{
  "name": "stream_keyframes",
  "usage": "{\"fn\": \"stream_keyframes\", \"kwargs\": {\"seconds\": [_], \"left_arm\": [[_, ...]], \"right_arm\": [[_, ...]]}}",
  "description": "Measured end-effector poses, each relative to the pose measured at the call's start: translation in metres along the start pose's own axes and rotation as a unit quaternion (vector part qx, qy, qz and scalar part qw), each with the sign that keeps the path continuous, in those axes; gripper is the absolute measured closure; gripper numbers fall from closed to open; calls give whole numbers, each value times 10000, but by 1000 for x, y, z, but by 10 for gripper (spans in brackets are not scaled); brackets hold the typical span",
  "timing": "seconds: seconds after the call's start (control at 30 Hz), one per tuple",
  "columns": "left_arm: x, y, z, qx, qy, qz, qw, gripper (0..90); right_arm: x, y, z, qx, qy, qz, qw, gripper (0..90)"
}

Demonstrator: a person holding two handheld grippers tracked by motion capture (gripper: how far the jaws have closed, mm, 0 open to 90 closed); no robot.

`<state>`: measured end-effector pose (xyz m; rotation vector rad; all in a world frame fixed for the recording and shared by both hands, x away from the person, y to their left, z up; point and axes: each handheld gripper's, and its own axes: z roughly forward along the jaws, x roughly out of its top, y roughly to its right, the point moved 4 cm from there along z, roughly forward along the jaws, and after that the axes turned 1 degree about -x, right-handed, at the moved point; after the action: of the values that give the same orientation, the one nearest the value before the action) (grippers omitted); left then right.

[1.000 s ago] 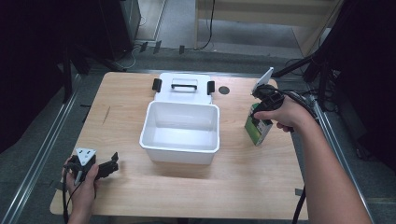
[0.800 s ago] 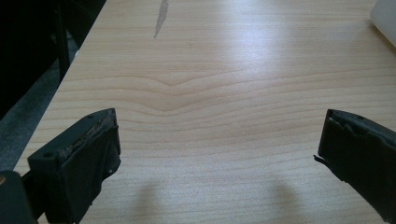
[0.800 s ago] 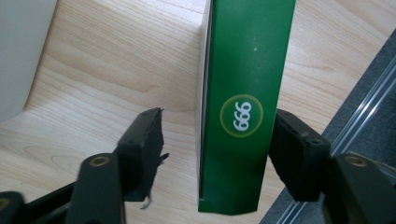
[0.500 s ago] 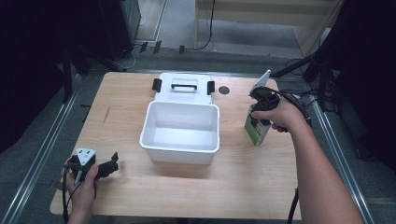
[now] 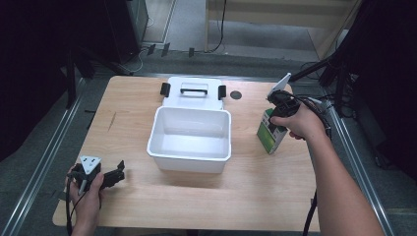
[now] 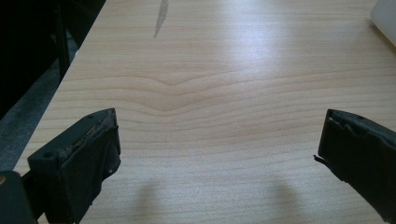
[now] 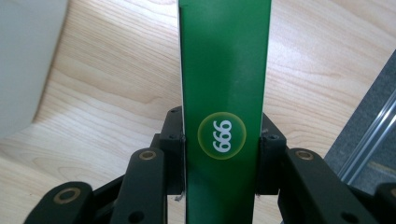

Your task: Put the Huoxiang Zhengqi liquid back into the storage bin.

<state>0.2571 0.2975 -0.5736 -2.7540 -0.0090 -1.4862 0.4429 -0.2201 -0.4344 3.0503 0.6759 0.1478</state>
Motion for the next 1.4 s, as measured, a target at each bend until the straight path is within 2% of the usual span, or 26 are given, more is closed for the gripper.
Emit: {"fn": "stream_keyframes", "kwargs": {"seconds": [0.17, 0.4, 0.47, 0.5, 0.6, 0.73, 0.9, 1.03, 1.13, 1.2, 1.3, 1.33, 1.4], "left_arm": [[0, 0, 0, 4, 1, -1, 10000, 0], [0, 0, 0, 11, 25, -13, 10000, 0], [0, 0, 0, 13, 23, -7, 10000, 0], [0, 0, 0, 12, 12, 13, 10000, 0], [0, 0, 0, 1, 2, 10, 10000, 0], [0, 0, 0, 8, 11, 18, 10000, 0], [0, 0, 0, 9, 13, 21, 10000, 0], [0, 0, 0, 11, 12, 23, 10000, 0], [0, 0, 0, 9, 3, 16, 10000, 0], [0, 0, 0, 9, 3, 19, 10000, 0], [0, 0, 0, 9, 7, 29, 10000, 0], [0, 0, 0, 8, 7, 25, 10000, 0], [0, 0, 0, 8, -8, 31, 10000, 0]], "right_arm": [[-2, 0, -11, 49, 75, -29, 10000, 645], [-4, 1, -29, -23, 241, -59, 9997, 645], [-4, -2, -41, 69, 379, -209, 9990, 645], [-4, -2, -41, 69, 379, -209, 9990, 645], [-4, -8, -56, 135, 523, -477, 9974, 645], [-4, -18, -74, 177, 695, -839, 9939, 645], [-4, -31, -92, 191, 848, -1180, 9892, 645], [-5, -39, -102, 105, 957, -1563, 9830, 645], [-6, -45, -108, 41, 1052, -1942, 9753, 645], [-6, -50, -113, 36, 1107, -2223, 9687, 646], [-7, -55, -118, 66, 1140, -2443, 9629, 646], [-7, -57, -120, 63, 1175, -2617, 9579, 647], [-8, -62, -124, 55, 1235, -2869, 9500, 647]]}}
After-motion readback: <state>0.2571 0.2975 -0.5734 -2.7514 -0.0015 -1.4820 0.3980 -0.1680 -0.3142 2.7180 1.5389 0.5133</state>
